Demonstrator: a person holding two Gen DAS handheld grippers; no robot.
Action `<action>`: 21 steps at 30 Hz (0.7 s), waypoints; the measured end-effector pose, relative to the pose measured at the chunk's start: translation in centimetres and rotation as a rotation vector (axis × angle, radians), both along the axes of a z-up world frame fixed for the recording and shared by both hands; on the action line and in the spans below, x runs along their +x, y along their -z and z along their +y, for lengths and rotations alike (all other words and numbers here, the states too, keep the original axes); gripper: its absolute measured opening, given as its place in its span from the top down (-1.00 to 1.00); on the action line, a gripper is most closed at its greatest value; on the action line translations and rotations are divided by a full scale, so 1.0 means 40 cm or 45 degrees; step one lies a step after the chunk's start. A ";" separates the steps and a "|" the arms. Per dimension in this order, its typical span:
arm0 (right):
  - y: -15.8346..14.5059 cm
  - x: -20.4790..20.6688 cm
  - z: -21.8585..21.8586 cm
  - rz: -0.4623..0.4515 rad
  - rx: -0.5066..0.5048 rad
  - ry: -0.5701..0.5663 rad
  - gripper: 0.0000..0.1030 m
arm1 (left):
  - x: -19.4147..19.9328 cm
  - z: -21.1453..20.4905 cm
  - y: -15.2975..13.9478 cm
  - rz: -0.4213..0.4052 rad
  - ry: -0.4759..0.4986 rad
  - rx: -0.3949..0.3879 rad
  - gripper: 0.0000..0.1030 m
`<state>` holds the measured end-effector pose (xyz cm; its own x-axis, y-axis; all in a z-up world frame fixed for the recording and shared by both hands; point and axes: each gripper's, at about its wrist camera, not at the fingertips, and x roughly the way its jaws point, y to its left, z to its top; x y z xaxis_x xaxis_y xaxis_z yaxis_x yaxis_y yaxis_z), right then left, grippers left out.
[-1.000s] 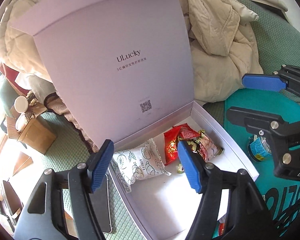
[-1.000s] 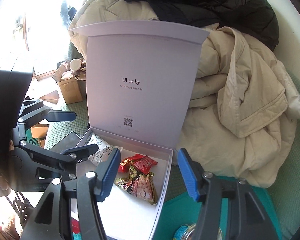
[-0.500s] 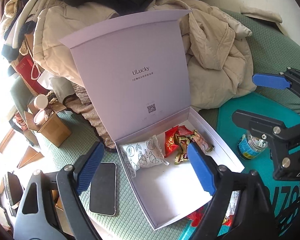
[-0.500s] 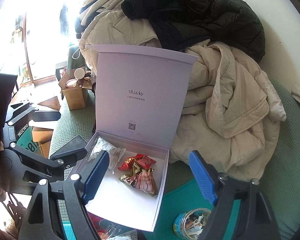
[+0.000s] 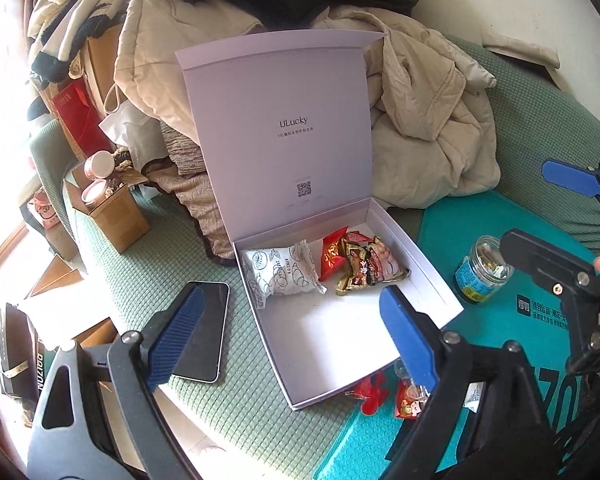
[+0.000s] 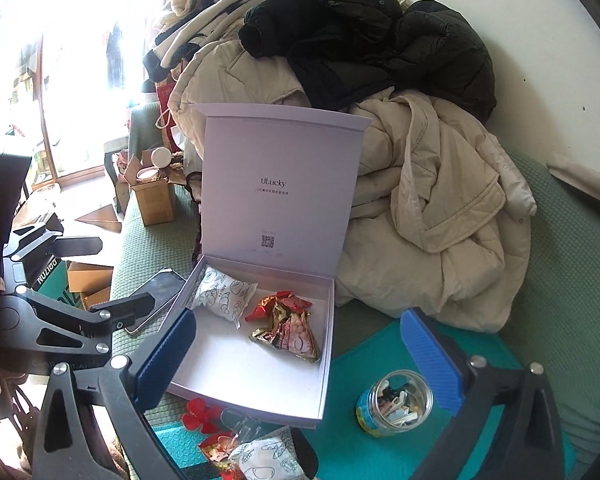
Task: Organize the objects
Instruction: 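Withdraw both tools from the box back toward the mat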
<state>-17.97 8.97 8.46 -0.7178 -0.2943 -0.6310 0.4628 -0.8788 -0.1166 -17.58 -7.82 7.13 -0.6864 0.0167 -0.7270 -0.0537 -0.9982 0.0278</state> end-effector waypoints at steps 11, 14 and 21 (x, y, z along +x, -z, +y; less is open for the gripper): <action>0.029 0.084 0.025 -0.034 -0.047 0.026 -1.00 | 0.107 0.027 0.009 0.037 0.023 -0.054 -0.74; 0.049 0.102 0.036 -0.054 -0.050 0.043 -1.00 | 0.135 0.038 0.016 0.038 0.039 -0.053 -0.74; 0.080 0.142 0.059 -0.067 -0.043 0.065 -1.00 | 0.179 0.061 0.039 0.029 0.062 -0.072 -0.74</action>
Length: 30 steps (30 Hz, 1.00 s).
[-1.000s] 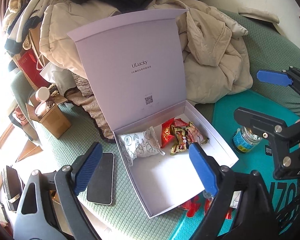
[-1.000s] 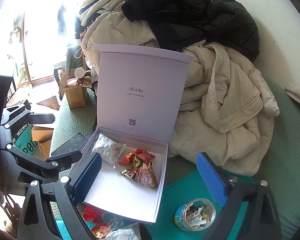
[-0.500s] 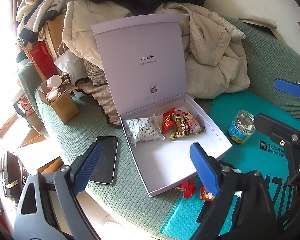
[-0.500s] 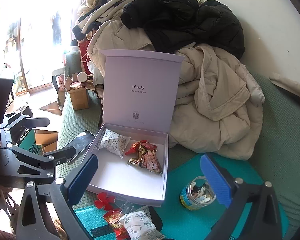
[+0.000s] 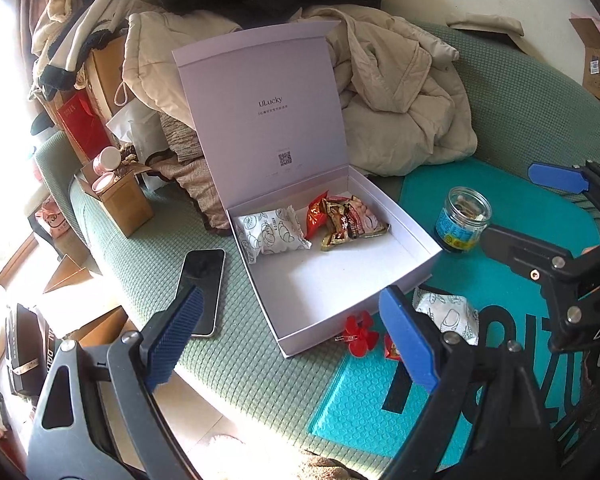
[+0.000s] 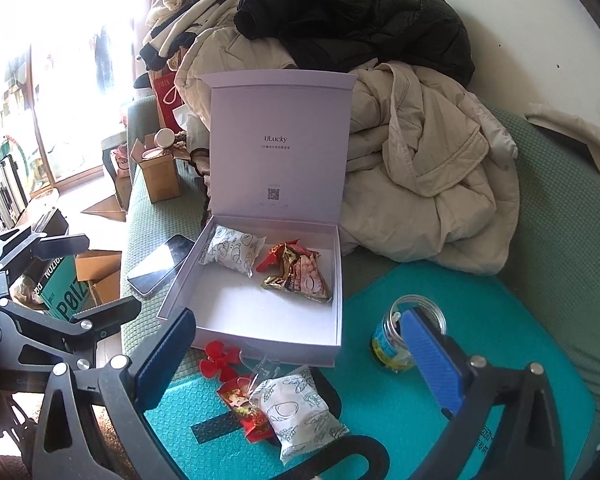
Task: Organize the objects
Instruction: 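Withdraw both tools from the box back toward the mat, then grasp the white patterned bread bag with the right tool while the left tool approaches the red candy packet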
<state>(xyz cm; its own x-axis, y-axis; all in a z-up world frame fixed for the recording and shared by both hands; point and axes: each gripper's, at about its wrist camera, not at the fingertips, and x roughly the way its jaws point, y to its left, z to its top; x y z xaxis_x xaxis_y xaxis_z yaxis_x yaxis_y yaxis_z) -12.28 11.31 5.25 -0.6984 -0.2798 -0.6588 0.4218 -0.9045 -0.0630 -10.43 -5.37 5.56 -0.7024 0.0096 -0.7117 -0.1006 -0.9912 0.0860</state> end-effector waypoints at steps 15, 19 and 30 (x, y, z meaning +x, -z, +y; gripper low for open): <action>0.085 0.071 0.011 -0.036 0.034 0.024 -1.00 | 0.051 0.011 0.104 -0.130 0.004 0.077 -0.74; 0.110 0.094 0.017 -0.049 0.035 0.032 -1.00 | 0.063 0.019 0.139 -0.171 0.014 0.088 -0.74; 0.199 0.132 0.029 -0.118 0.063 0.063 -1.00 | 0.086 0.045 0.222 -0.268 0.040 0.096 -0.74</action>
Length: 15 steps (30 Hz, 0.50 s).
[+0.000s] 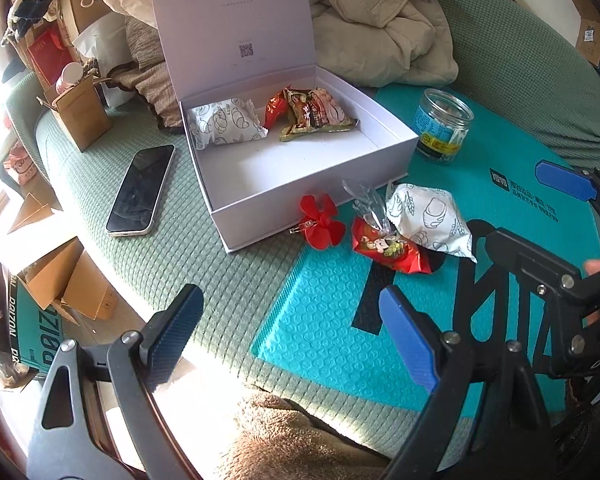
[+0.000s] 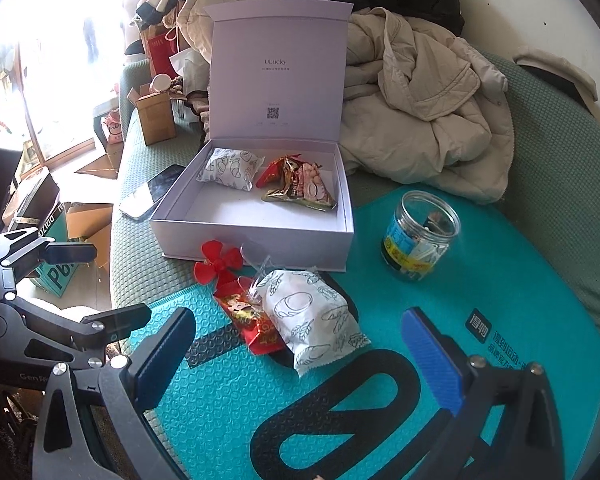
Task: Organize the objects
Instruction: 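Grasp the white patterned bread bag with the right tool while the left tool approaches the red candy packet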
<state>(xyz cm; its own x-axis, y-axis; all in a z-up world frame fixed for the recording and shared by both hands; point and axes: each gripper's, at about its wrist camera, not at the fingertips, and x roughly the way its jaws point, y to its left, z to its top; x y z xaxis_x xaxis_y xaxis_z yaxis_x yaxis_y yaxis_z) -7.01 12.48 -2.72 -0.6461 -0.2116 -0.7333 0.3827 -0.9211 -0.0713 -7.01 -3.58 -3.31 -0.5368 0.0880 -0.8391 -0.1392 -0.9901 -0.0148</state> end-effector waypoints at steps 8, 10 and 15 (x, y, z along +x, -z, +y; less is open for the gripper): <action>0.045 0.008 0.035 -0.035 -0.034 0.066 -1.00 | 0.005 0.003 0.045 -0.053 0.010 0.013 -0.74; 0.057 0.010 0.045 -0.042 -0.040 0.081 -1.00 | 0.004 0.005 0.052 -0.060 0.013 0.021 -0.74; 0.089 0.008 0.062 -0.067 -0.055 0.093 -1.00 | 0.001 0.012 0.073 -0.078 0.030 0.041 -0.74</action>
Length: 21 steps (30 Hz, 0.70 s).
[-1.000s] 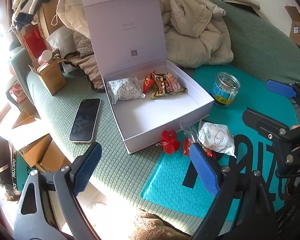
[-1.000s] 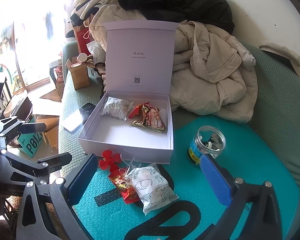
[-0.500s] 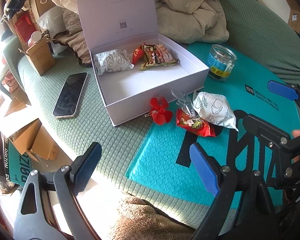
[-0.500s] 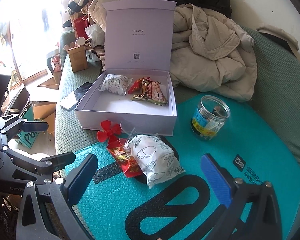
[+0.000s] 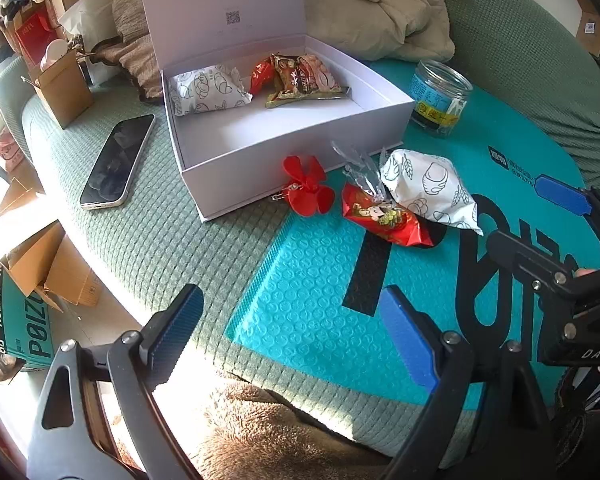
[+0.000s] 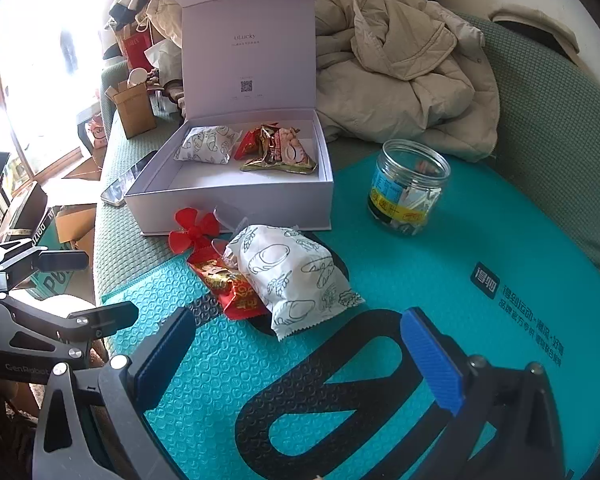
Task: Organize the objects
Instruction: 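Grasp the white patterned bread bag with the right tool while the left tool approaches the red candy packet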
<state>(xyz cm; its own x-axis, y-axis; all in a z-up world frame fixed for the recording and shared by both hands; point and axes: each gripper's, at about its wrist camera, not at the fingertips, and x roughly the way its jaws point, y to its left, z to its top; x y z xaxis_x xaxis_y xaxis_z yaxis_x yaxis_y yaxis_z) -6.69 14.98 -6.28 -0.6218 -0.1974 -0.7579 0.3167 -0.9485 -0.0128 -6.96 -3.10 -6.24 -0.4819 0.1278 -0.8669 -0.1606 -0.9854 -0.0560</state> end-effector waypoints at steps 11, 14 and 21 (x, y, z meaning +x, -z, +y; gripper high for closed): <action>0.048 -0.043 0.012 0.008 0.034 -0.021 -1.00 | -0.035 0.036 0.040 -0.036 0.045 0.057 -0.73; 0.048 -0.062 0.012 0.027 0.032 -0.064 -1.00 | -0.058 0.044 0.050 -0.046 0.038 0.062 -0.73; 0.066 -0.124 0.006 0.021 0.004 -0.187 -1.00 | -0.093 0.062 0.080 -0.083 0.039 0.043 -0.73</action>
